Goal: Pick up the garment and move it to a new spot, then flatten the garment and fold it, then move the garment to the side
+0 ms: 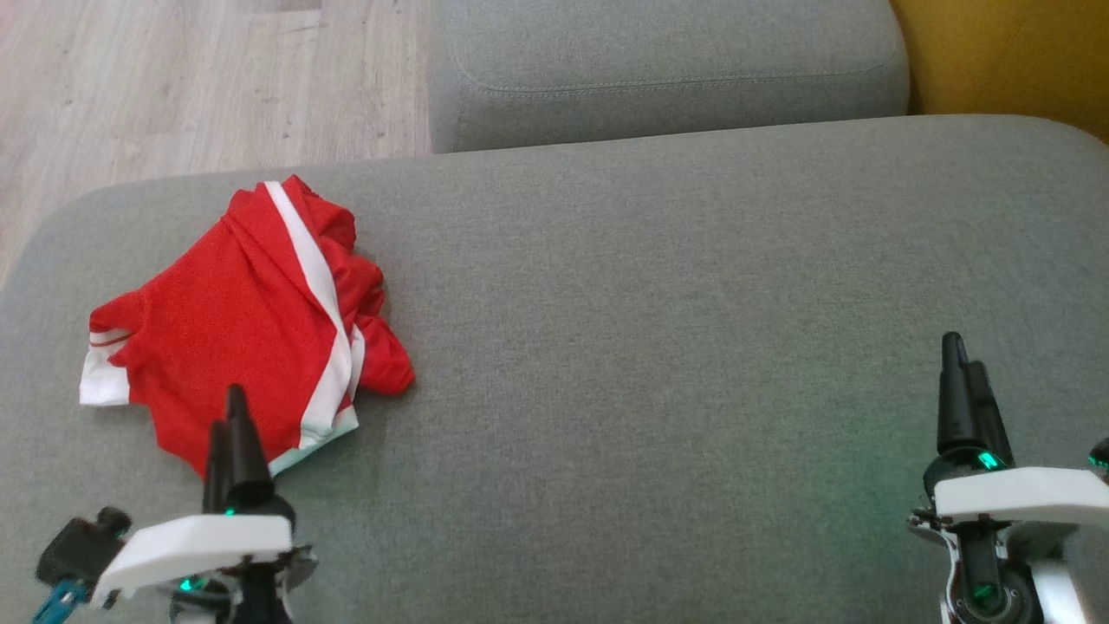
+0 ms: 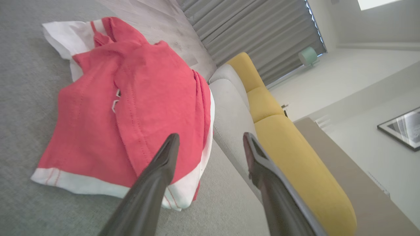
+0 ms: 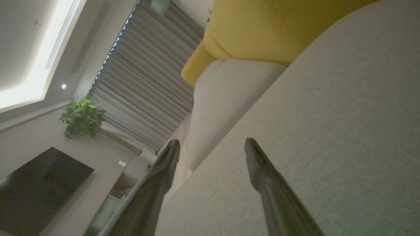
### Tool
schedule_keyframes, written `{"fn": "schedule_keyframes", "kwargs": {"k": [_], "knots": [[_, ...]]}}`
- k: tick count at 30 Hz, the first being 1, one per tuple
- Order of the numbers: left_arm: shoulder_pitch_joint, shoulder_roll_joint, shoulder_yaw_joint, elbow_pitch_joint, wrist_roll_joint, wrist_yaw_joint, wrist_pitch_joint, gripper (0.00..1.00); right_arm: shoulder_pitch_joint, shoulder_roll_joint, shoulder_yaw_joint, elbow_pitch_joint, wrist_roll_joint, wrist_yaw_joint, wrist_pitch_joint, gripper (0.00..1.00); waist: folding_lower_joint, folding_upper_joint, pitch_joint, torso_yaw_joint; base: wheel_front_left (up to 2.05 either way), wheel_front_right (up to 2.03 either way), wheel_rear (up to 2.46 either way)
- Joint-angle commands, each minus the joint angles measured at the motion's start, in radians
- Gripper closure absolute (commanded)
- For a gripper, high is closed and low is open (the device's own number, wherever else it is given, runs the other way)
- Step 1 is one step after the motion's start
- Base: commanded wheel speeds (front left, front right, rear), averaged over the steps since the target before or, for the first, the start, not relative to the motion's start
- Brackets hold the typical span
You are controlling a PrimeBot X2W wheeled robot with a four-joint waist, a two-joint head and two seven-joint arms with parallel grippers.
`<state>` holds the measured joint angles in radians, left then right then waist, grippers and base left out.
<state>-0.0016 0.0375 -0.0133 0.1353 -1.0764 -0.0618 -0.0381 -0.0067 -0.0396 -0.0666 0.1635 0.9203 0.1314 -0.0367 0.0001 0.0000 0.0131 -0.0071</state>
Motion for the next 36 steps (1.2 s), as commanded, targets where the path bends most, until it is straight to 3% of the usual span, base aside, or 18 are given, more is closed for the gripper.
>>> {"fn": "schedule_keyframes", "kwargs": {"k": [1,17,36], "knots": [[-0.051,0.008,0.007,-0.044,0.024,0.0,-0.011,0.0,-0.043,-0.006,0.013,-0.043,-0.025,0.0,-0.011,0.0,0.0,0.0,0.0,0.0,0.0,0.0,0.0],[-0.073,0.022,-0.124,-0.032,0.369,-0.016,-0.058,0.0,-0.037,-0.007,0.06,-0.057,-0.307,0.0,-0.058,0.0,0.0,0.0,0.005,-0.007,0.0,0.0,0.0],[-0.112,0.087,-0.265,-0.024,0.669,0.049,-0.114,0.0,-0.039,-0.008,0.097,-0.091,-0.588,-0.001,-0.115,0.0,0.0,0.0,0.012,-0.007,0.0,0.0,0.0]]}}
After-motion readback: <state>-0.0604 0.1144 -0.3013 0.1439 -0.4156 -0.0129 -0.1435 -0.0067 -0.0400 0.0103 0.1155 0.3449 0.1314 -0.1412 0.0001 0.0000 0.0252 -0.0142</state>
